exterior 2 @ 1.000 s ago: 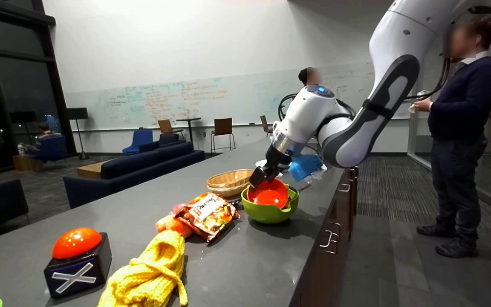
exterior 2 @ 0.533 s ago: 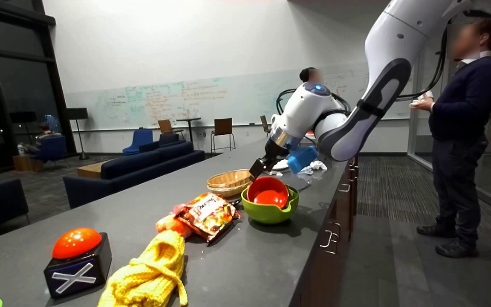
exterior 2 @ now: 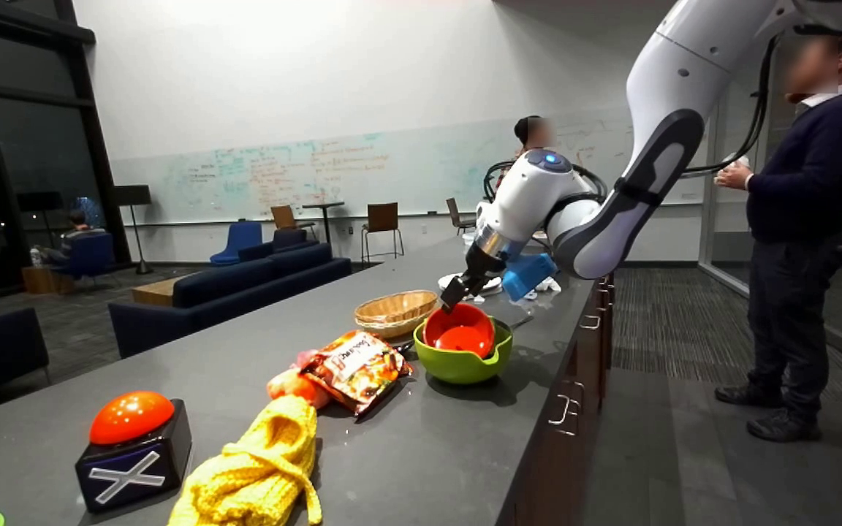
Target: Pick up the red bowl and blue bowl from the green bowl and place them on the table
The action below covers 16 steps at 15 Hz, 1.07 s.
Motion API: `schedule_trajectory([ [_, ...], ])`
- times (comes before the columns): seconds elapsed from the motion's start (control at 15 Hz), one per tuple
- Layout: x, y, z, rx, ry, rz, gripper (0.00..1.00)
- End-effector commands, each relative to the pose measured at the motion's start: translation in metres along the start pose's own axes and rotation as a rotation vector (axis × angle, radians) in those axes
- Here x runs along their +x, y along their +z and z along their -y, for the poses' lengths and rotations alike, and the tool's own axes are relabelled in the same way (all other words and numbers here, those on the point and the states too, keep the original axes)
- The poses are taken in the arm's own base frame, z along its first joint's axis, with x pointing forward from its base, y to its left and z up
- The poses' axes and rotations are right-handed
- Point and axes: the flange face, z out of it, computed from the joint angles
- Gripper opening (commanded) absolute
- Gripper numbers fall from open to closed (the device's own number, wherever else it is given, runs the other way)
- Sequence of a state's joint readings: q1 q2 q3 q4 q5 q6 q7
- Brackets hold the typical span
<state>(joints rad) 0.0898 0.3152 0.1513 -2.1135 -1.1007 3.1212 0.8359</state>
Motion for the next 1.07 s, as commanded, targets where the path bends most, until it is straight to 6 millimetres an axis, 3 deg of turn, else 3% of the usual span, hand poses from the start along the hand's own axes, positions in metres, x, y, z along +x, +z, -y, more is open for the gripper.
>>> schedule_trajectory([
  [0.0,-0.009,0.002,-0.008,-0.016,-0.005,0.014,1.00],
  [0.73,-0.015,0.005,-0.014,-0.033,-0.009,0.036,0.99],
  [0.87,-0.017,0.008,-0.014,-0.031,-0.009,0.040,0.93],
  [1.0,-0.020,0.008,-0.013,-0.030,-0.009,0.046,0.77],
])
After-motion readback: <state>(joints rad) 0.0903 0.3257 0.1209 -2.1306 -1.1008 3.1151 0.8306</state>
